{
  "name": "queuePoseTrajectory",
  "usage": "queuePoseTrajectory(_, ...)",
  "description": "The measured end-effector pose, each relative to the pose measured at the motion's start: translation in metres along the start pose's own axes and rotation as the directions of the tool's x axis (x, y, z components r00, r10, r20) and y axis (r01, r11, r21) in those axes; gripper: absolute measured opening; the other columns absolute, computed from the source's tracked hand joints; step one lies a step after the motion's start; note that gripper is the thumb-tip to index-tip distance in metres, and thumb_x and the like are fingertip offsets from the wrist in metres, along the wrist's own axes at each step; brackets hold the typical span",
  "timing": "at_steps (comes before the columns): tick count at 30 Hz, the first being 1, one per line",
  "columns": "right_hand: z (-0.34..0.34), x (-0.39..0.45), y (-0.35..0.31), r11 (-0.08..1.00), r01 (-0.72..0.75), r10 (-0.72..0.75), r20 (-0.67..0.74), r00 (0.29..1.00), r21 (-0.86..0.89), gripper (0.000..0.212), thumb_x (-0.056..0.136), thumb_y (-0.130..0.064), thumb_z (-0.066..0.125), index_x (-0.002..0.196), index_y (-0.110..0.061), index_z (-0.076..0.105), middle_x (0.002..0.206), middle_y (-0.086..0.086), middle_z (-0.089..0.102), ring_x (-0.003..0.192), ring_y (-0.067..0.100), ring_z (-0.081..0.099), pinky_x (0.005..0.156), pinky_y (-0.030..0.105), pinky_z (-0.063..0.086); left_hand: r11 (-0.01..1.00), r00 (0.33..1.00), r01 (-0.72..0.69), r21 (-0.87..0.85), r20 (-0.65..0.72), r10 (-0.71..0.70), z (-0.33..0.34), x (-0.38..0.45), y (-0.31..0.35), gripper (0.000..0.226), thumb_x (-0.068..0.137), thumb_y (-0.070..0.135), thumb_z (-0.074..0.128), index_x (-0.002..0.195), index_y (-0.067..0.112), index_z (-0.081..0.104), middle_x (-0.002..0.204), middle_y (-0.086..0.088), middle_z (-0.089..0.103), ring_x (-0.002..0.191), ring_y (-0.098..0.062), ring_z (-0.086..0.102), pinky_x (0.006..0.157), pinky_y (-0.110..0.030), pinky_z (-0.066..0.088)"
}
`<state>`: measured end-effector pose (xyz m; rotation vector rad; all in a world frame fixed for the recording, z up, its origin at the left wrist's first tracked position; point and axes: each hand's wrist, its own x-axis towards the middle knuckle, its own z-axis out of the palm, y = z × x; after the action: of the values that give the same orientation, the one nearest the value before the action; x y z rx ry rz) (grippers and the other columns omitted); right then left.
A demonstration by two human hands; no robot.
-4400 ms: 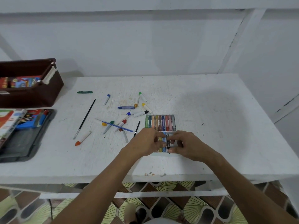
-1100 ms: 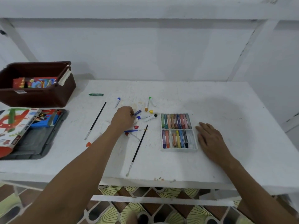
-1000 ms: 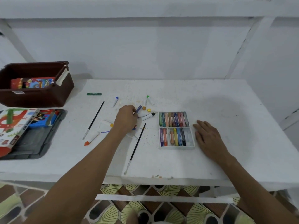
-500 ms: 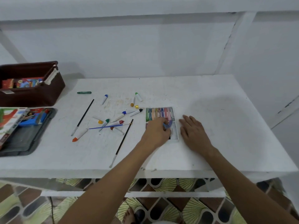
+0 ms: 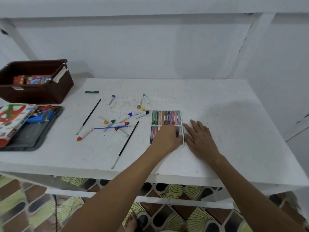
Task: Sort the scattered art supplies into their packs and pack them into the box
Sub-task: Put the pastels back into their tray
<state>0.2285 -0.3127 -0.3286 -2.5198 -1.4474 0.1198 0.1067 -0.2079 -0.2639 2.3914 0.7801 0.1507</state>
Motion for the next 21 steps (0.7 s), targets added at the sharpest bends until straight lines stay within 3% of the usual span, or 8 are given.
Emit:
queuePoseTrajectory(3,0.0,0.0,0.0,1.0,-0.004,0.004,0.004,1.0,-0.01,0.075,0.085,-0.058,0.0,0.149,-0.029,0.025,0.157,0.005,0.018,0.146,0.025,0.01,0.117,0.04,0.01,1.0,0.999,-0.011,0.022,0.043,0.01,-0.001,0.004,-0.003,0.022,0.093,0.022,0.056,0.088,0.006,0.07,0.078,-0.007,0.067,0.064,-0.017,0.057,0.06,-0.024,0.043)
queuePoseTrajectory(7,0.0,0.0,0.0,1.0,-0.015,0.015,0.017,1.0,-0.009,0.077,0.083,-0.059,-0.004,0.149,-0.029,0.021,0.159,0.004,0.014,0.147,0.024,0.006,0.117,0.038,0.004,0.995,0.998,-0.053,0.087,0.049,0.049,-0.005,0.007,-0.007,0.023,0.094,0.025,0.058,0.09,0.007,0.072,0.077,-0.005,0.059,0.067,-0.017,0.052,0.064,-0.025,0.036)
queuePoseTrajectory(10,0.0,0.0,-0.001,1.0,-0.017,0.017,0.022,1.0,-0.009,0.078,0.082,-0.06,-0.004,0.149,-0.029,0.021,0.159,0.003,0.013,0.147,0.023,0.005,0.117,0.038,0.003,0.985,0.993,-0.117,0.131,-0.009,0.119,-0.003,0.009,-0.012,0.022,0.089,0.029,0.065,0.096,0.009,0.072,0.087,-0.005,0.051,0.077,-0.016,0.047,0.068,-0.027,0.039)
queuePoseTrajectory(21,-0.001,0.001,-0.002,1.0,-0.024,0.024,0.036,0.999,-0.019,0.08,0.081,-0.061,-0.007,0.15,-0.029,0.018,0.159,0.003,0.011,0.147,0.023,0.003,0.117,0.037,0.001,0.944,0.965,-0.256,0.207,-0.011,0.263,-0.004,0.006,-0.025,0.031,0.09,0.033,0.062,0.108,0.01,0.069,0.101,-0.006,0.057,0.094,-0.019,0.053,0.08,-0.034,0.048)
